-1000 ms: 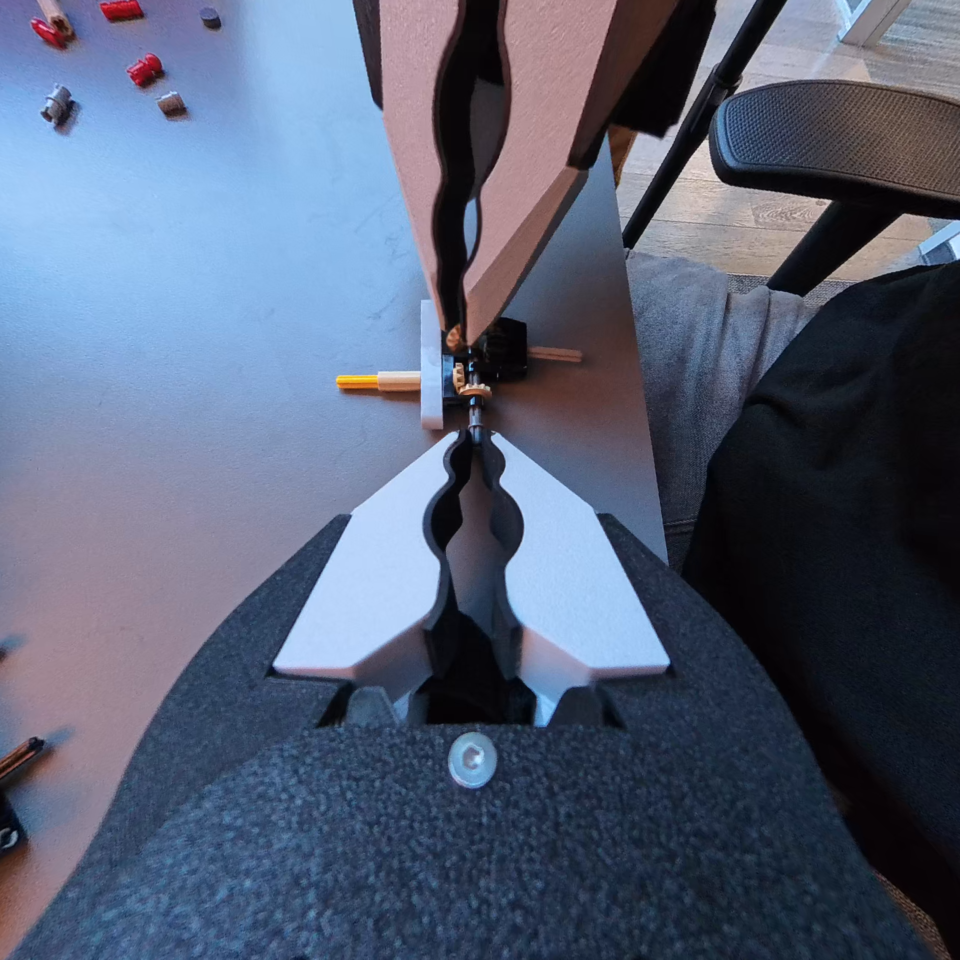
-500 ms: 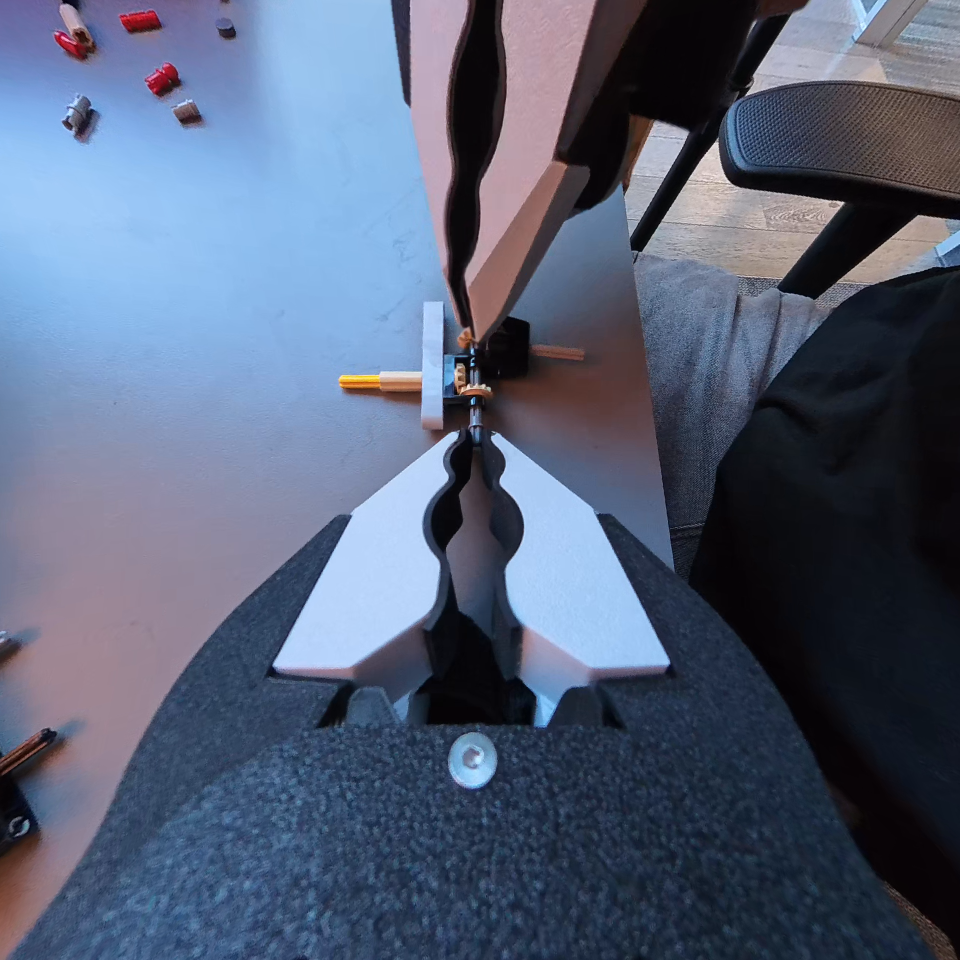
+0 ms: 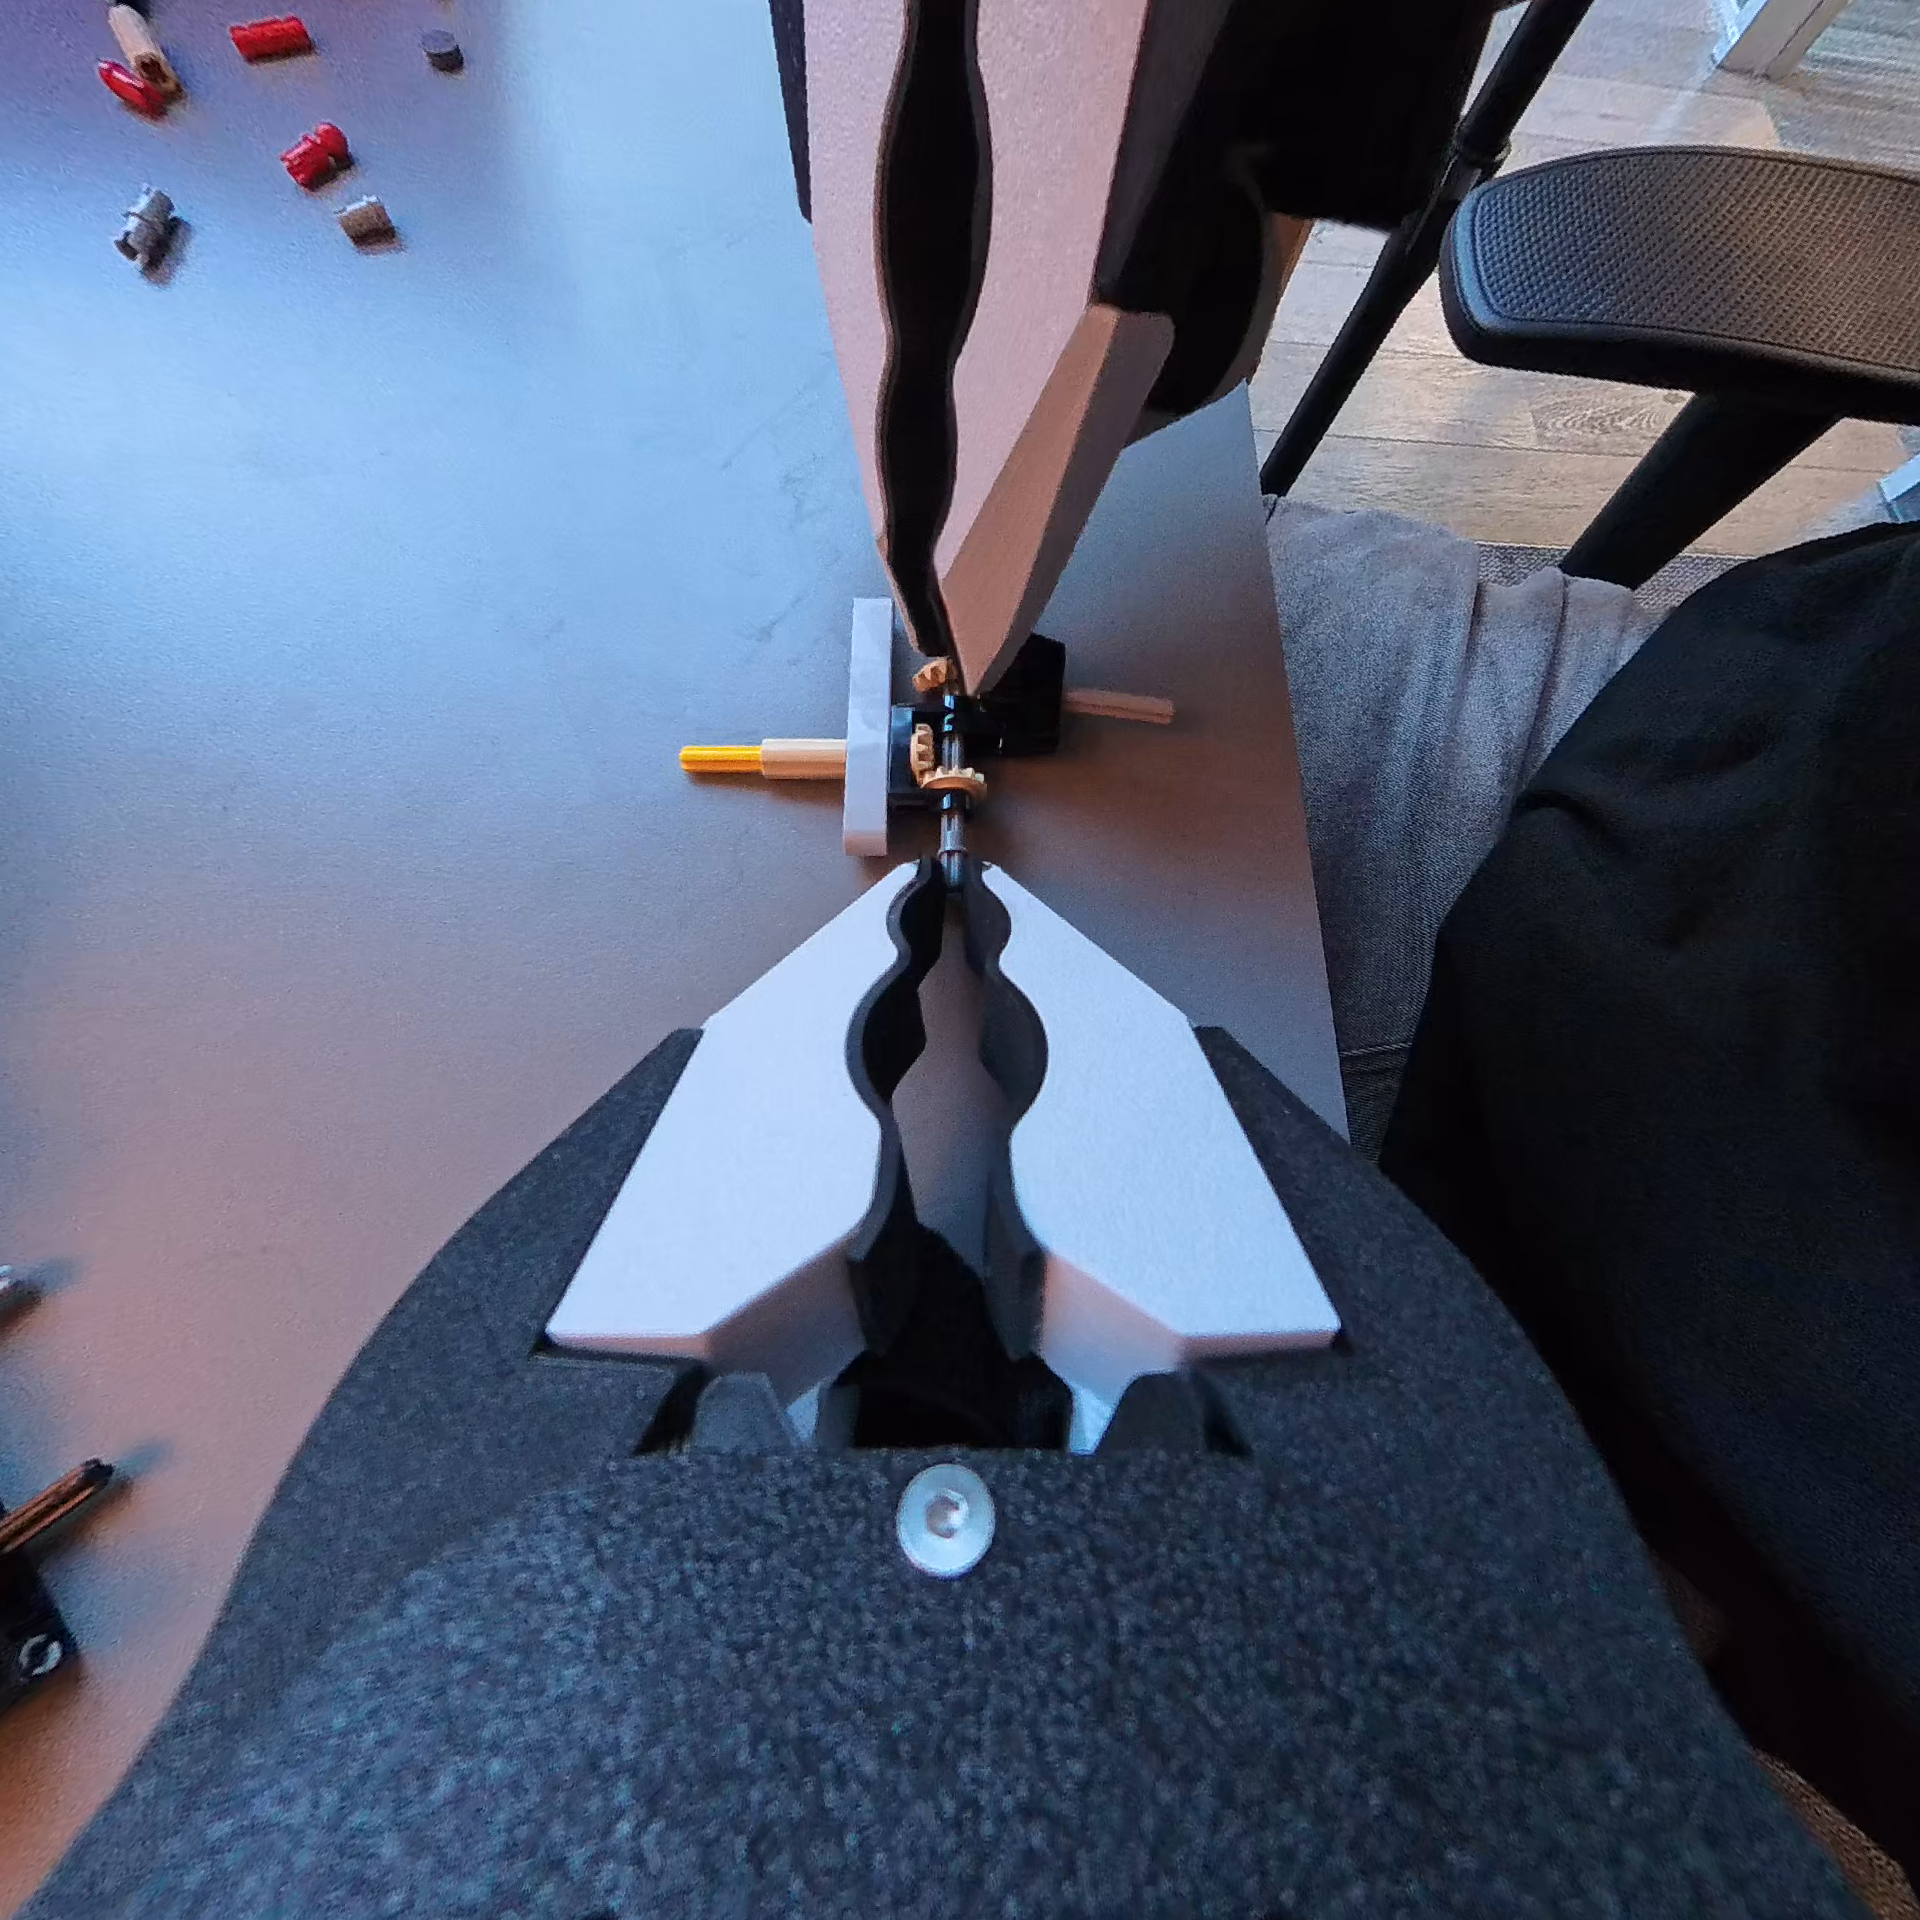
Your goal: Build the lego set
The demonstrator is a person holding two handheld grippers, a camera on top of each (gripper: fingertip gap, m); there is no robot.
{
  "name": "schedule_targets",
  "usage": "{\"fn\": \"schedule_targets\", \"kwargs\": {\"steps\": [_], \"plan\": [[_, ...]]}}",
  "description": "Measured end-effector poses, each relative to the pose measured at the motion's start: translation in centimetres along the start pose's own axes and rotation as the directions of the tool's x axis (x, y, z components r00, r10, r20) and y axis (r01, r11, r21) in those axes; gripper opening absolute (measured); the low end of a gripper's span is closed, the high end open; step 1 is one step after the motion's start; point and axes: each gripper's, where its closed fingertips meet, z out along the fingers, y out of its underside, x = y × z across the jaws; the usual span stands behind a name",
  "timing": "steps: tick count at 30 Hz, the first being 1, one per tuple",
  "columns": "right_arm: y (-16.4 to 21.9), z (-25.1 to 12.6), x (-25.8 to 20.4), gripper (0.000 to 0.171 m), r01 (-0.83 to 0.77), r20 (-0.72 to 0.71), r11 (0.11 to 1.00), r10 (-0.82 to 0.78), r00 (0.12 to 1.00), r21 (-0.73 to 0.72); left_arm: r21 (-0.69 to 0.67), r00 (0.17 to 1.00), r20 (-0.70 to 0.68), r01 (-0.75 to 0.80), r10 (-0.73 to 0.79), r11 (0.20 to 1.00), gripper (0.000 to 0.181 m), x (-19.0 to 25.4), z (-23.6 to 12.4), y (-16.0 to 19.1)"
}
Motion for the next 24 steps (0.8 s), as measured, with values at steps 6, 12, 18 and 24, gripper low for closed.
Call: {"fn": "schedule_targets", "kwargs": {"steps": [6, 12, 18, 24], "plan": [[-0.2, -0.5, -0.1, 0.012, 0.003, 0.012, 1.000, -0.003, 1.000, 0.009, -0.002, 1.000, 0.000, 0.000, 0.000, 1.000, 0.001, 0.0, 0.0, 0.0], [-0.8, -1.8, 1.3, 0.012, 0.041, -0.020, 0.996, -0.040, 0.999, 0.079, -0.003, 1.000, 0.000, 0.001, -0.001, 1.000, 0.001, 0.0, 0.0, 0.0], [-0.2, -1.6, 1.3, 0.018, 0.136, 0.122, 0.971, -0.162, 0.979, 0.195, -0.006, 1.000, -0.003, 0.002, -0.002, 1.000, 0.001, 0.0, 0.0, 0.1], [0.2, -2.1, 1.8, 0.009, 0.412, 0.089, 0.873, -0.446, 0.890, 0.260, -0.008, 1.000, -0.004, 0.005, -0.005, 1.000, 0.001, 0.0, 0.1, 0.1]]}}
